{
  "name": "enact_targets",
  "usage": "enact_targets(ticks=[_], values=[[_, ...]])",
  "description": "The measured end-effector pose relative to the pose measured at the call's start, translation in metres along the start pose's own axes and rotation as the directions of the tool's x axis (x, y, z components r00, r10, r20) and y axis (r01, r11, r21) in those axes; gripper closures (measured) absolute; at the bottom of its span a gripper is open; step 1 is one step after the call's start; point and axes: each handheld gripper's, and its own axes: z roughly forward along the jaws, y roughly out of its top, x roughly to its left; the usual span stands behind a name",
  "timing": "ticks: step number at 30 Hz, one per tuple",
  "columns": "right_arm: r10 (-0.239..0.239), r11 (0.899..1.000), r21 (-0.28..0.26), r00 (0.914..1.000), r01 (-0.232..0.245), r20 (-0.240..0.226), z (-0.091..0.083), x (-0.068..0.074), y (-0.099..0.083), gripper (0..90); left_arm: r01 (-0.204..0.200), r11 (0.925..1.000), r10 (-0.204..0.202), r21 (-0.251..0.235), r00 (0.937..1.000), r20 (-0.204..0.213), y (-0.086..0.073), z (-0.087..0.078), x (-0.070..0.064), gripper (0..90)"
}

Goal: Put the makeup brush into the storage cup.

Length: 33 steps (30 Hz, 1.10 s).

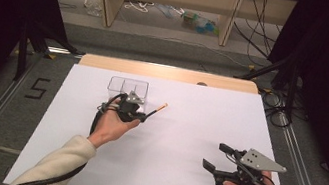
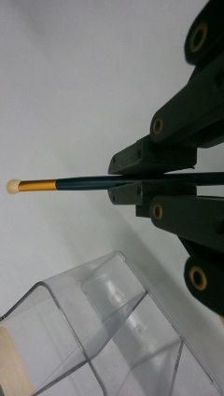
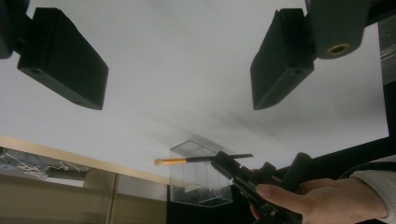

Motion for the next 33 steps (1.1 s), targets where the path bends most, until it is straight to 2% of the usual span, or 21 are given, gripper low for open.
enact_targets(ticks=[4, 8, 14, 15, 16, 18, 19, 21, 22, 26, 29, 30, 31, 33], values=[[-0.003, 1.000, 0.002, 1.0000, 0.003, 0.001, 0.000, 0.000, 0.000, 20.1, 0.011, 0.9995, -0.011, -0.028, 0.9999, 0.001, -0.003, -0.003, -0.001, 84.3], [-0.003, 1.000, 0.001, 1.0000, 0.003, 0.002, 0.000, 0.000, 0.000, 20.1, 0.002, 0.9989, -0.002, -0.046, 1.0000, 0.002, -0.005, -0.007, -0.001, 84.3], [0.006, 1.000, 0.004, 1.0000, -0.006, -0.002, 0.000, 0.000, 0.001, 20.1, 0.012, 0.9950, -0.011, -0.099, 0.9999, 0.003, -0.009, -0.013, -0.003, 84.3], [-0.017, 1.000, 0.009, 0.9998, 0.016, 0.012, 0.000, 0.000, 0.002, 20.1, 0.009, 0.9942, -0.008, -0.107, 1.0000, 0.002, -0.011, -0.014, -0.003, 84.3], [-0.012, 1.000, -0.026, 0.9999, 0.011, -0.005, 0.003, 0.000, 0.001, 20.1, 0.011, 0.9932, -0.010, -0.116, 0.9999, 0.006, -0.011, -0.016, -0.003, 84.3], [0.006, 1.000, -0.009, 0.9999, -0.006, -0.013, 0.003, 0.001, 0.001, 20.1, 0.007, 0.9925, -0.008, -0.122, 1.0000, 0.000, -0.011, -0.017, -0.003, 84.3], [-0.021, 0.999, -0.029, 0.9998, 0.021, -0.004, 0.005, -0.001, 0.001, 20.1, 0.013, 0.9913, -0.012, -0.131, 0.9999, 0.003, -0.012, -0.019, -0.004, 84.3], [0.012, 1.000, -0.026, 0.9998, -0.012, -0.019, 0.006, 0.002, 0.001, 20.3, 0.011, 0.9908, -0.010, -0.135, 0.9999, 0.006, -0.013, -0.021, -0.004, 84.3], [-0.001, 1.000, -0.003, 1.0000, 0.001, -0.002, 0.004, 0.001, 0.003, 20.3, 0.010, 0.9908, -0.009, -0.135, 0.9999, 0.009, -0.013, -0.022, -0.004, 84.3], [0.014, 1.000, -0.023, 0.9997, -0.015, -0.019, 0.009, 0.001, 0.003, 20.6, 0.008, 0.9884, -0.007, -0.152, 1.0000, 0.006, -0.016, -0.026, -0.007, 84.3], [-0.012, 0.999, -0.033, 0.9999, 0.013, 0.001, 0.011, 0.000, 0.004, 20.9, 0.020, 0.9854, -0.019, -0.169, 0.9998, 0.009, -0.018, -0.029, -0.008, 84.3], [-0.005, 1.000, -0.030, 1.0000, 0.005, -0.002, 0.013, -0.001, 0.005, 21.2, 0.009, 0.9874, -0.008, -0.158, 1.0000, 0.004, -0.019, -0.031, -0.008, 84.3], [0.021, 0.999, -0.029, 0.9996, -0.022, -0.018, 0.014, 0.001, 0.004, 21.3, 0.021, 0.9844, -0.020, -0.175, 0.9998, 0.008, -0.020, -0.032, -0.009, 84.3], [0.026, 0.999, -0.033, 0.9994, -0.027, -0.023, 0.016, 0.001, 0.004, 21.5, 0.023, 0.9835, -0.022, -0.180, 0.9997, 0.008, -0.021, -0.032, -0.009, 84.3]])
